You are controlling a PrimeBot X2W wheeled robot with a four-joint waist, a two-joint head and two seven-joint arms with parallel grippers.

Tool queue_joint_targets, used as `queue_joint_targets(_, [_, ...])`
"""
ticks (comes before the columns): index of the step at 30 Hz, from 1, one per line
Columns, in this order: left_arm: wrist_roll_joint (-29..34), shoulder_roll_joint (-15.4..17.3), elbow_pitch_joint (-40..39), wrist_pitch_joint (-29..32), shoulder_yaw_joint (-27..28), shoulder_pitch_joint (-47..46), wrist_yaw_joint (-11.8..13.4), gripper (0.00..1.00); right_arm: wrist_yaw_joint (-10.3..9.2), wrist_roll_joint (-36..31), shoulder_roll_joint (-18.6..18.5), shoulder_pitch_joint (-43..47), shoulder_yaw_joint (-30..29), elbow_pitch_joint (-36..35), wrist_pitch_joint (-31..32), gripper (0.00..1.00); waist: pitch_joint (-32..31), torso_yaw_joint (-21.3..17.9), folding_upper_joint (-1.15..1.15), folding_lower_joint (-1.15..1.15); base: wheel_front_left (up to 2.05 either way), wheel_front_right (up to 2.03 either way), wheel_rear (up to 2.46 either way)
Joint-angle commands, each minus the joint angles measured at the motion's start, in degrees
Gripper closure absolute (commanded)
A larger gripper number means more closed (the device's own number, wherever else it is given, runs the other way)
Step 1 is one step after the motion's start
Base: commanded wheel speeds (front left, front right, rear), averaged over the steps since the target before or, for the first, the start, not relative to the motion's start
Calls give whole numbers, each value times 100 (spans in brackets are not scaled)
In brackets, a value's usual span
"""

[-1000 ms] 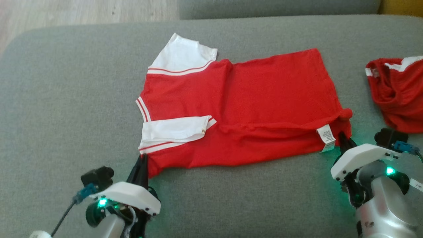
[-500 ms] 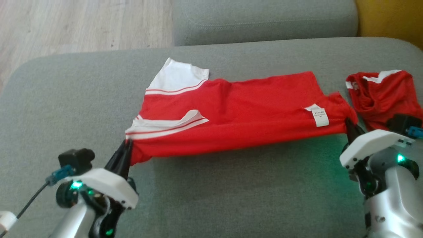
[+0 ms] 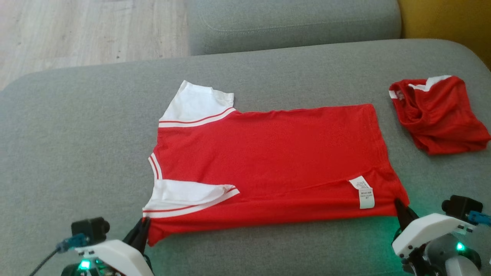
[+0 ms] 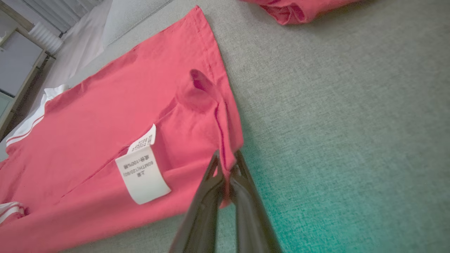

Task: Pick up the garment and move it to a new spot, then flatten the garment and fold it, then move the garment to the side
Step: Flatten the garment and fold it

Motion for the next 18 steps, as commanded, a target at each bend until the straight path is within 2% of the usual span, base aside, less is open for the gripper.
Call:
queue_joint_targets(1, [-10, 68, -105, -87, 292, -194, 73, 100, 21, 85, -54, -144, 136, -226, -125, 54, 23, -21, 0, 0, 0, 0, 0])
queue_joint_targets(2, [5, 35, -71, -125, 276, -193, 83, 100, 21, 102, -54, -112, 156, -228, -182, 16, 31, -31, 0, 0, 0, 0, 0])
queue_joint_targets(3, [10, -2, -32, -179, 279, -198, 94, 100, 21, 101, -54, -91, 159, -230, -241, 0, 37, -41, 0, 0, 0, 0, 0])
queue_joint_targets(5, [25, -54, 33, -263, 267, -217, 89, 47, 21, 66, -54, -67, 155, -231, -331, 0, 40, -59, 0, 0, 0, 0, 0])
queue_joint_targets(6, [36, -75, 47, -305, 261, -228, 83, 0, 21, 31, -54, -59, 141, -237, -376, 0, 37, -67, 0, 0, 0, 0, 0])
queue_joint_targets(12, [172, 39, -31, -462, 312, -436, 69, 0, 21, -96, -54, -109, 36, -373, -594, 0, 34, -102, 0, 0, 0, 0, 0])
queue_joint_targets(18, [390, 511, -314, -277, 494, -1207, 37, 0, 21, -240, -54, -383, 88, -789, -694, 0, 251, -214, 0, 0, 0, 0, 0])
